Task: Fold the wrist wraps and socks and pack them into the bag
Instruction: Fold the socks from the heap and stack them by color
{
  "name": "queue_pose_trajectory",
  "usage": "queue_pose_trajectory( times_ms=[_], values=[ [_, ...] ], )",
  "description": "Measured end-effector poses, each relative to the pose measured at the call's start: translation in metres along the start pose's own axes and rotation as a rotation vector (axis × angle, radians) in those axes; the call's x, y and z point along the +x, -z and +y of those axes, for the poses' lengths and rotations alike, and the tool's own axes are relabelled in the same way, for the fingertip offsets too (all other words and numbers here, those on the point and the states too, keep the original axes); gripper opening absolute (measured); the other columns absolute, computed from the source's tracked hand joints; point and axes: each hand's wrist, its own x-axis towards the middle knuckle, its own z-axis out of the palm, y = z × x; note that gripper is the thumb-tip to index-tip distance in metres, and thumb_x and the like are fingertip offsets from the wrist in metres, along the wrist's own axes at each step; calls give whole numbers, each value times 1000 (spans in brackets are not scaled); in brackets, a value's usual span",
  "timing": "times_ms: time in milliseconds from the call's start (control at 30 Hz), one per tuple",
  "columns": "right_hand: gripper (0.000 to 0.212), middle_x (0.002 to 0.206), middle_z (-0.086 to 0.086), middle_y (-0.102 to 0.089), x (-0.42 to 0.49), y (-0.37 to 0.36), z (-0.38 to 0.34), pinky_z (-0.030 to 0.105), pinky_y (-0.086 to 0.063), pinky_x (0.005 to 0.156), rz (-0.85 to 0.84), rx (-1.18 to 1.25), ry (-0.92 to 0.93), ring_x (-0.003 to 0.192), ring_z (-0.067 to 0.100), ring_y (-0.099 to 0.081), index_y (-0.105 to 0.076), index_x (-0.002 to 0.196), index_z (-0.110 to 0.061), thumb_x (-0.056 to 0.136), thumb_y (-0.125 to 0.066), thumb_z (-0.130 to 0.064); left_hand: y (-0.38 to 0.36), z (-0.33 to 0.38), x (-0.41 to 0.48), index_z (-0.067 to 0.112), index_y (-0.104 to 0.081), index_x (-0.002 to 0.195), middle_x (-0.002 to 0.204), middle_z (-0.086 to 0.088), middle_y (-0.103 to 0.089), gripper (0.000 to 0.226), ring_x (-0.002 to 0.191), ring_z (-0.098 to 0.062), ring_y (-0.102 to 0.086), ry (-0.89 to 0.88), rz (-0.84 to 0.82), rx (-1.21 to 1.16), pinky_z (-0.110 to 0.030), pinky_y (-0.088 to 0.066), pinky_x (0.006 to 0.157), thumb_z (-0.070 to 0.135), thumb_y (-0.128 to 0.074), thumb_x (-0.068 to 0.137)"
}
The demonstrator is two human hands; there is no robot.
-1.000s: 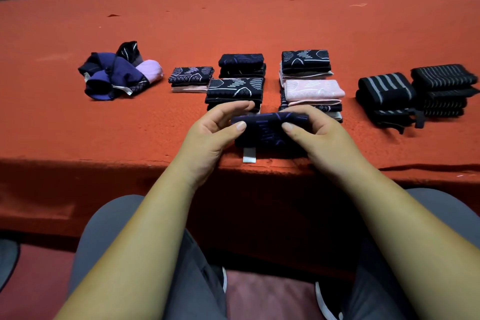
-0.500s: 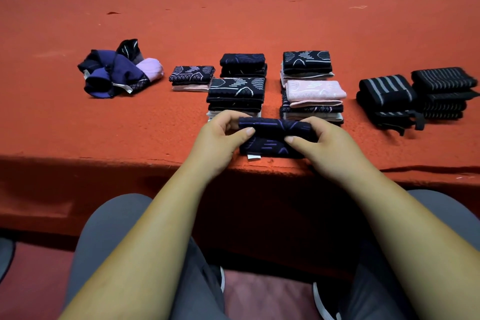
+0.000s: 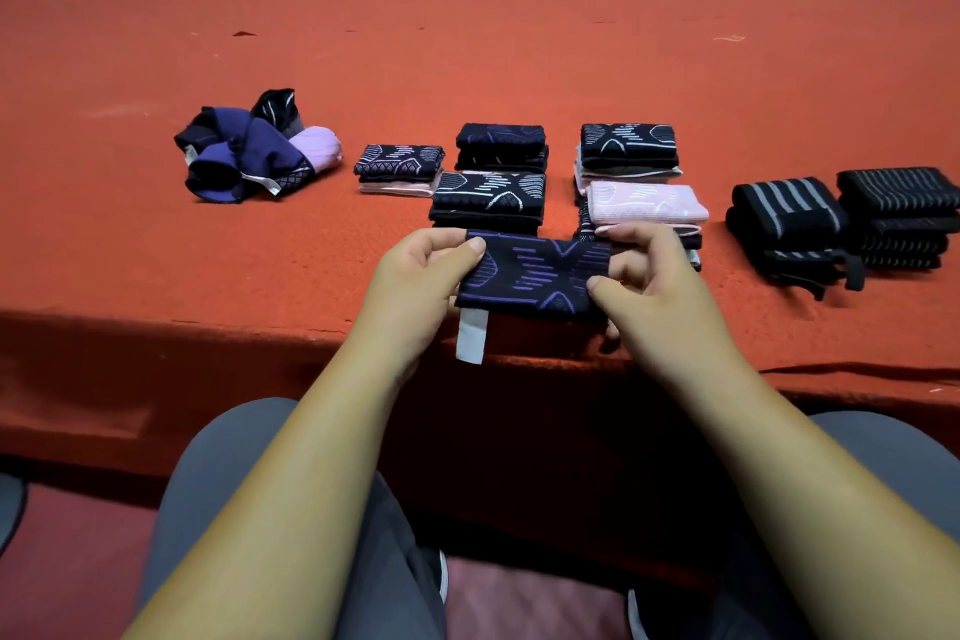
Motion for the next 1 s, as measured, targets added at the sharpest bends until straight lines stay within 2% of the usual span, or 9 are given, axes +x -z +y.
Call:
queue_pose_trajectory(
  times_ms=[133, 300, 467, 567, 633, 700, 800, 900, 1000],
  values=[
    [35, 90, -8, -69, -1, -12, -15, 50, -59, 76, 141, -15, 52, 73, 22, -66, -50, 100, -40, 91, -72, -16, 10, 4, -2, 13, -53, 126, 116, -6, -76, 46, 100, -18, -76, -5, -22, -78, -33, -58, 79, 8, -80, 91],
    [19, 85, -9, -70, 6, -28, -36, 40, -53, 78, 70, -61, 81, 75, 20, -64, -63, 96, -29, 91, -66, -11, 32, 14, 6, 22, -58, 86, 86, -4, -63, 28, 72, -15, -54, -185, 50, 80, -24, -42, 60, 5, -81, 90],
    [29, 101, -16, -75, 21, -50, -63, 20, -50, 84, -28, -70, 105, 90, 0, -69, -73, 108, -33, 92, -66, -10, 50, 23, 22, 19, -77, 91, 90, -5, -77, 8, 81, -12, -62, -258, 225, 119, -25, -50, 74, 12, -83, 90],
    [26, 102, -14, -74, 45, -63, -78, 5, -42, 74, -67, -149, 135, 83, -7, -66, -75, 116, -34, 96, -71, -19, 60, 37, 40, 23, -80, 97, 94, -2, -80, 17, 80, -8, -67, -284, 270, 130, -20, -55, 75, 7, -75, 95],
    [29, 109, -12, -74, 68, -73, -86, 2, -41, 74, -75, -222, 162, 85, -10, -66, -75, 123, -32, 97, -70, -20, 69, 45, 59, 26, -81, 100, 101, 10, -81, 29, 94, -10, -73, -280, 292, 135, -33, -59, 91, 2, -66, 95],
    [32, 113, -10, -75, 92, -86, -94, 6, -43, 76, -88, -312, 182, 90, -5, -69, -74, 127, -32, 98, -69, -22, 78, 52, 80, 28, -82, 105, 105, 16, -80, 37, 107, -12, -73, -250, 311, 163, -41, -59, 100, 2, -58, 91],
    [35, 118, -2, -76, 134, -109, -97, 22, -45, 84, -112, -416, 174, 103, 14, -71, -73, 132, -27, 98, -65, -20, 89, 57, 116, 29, -81, 110, 102, 26, -77, 43, 102, -6, -73, -217, 331, 215, -36, -60, 97, 3, -55, 89],
    [38, 125, 2, -75, 175, -135, -94, 26, -44, 90, -129, -523, 179, 115, 22, -68, -72, 135, -23, 99, -62, -17, 103, 55, 155, 32, -80, 115, 114, 14, -77, 45, 91, -3, -71, -207, 360, 255, -29, -59, 85, 5, -54, 90],
    [39, 132, 4, -72, 209, -160, -90, 28, -44, 98, -167, -628, 210, 120, 24, -66, -72, 137, -21, 100, -59, -15, 117, 44, 187, 29, -77, 119, 119, 11, -76, 43, 106, -5, -70, -241, 386, 297, -22, -55, 93, 2, -56, 93]
  ],
)
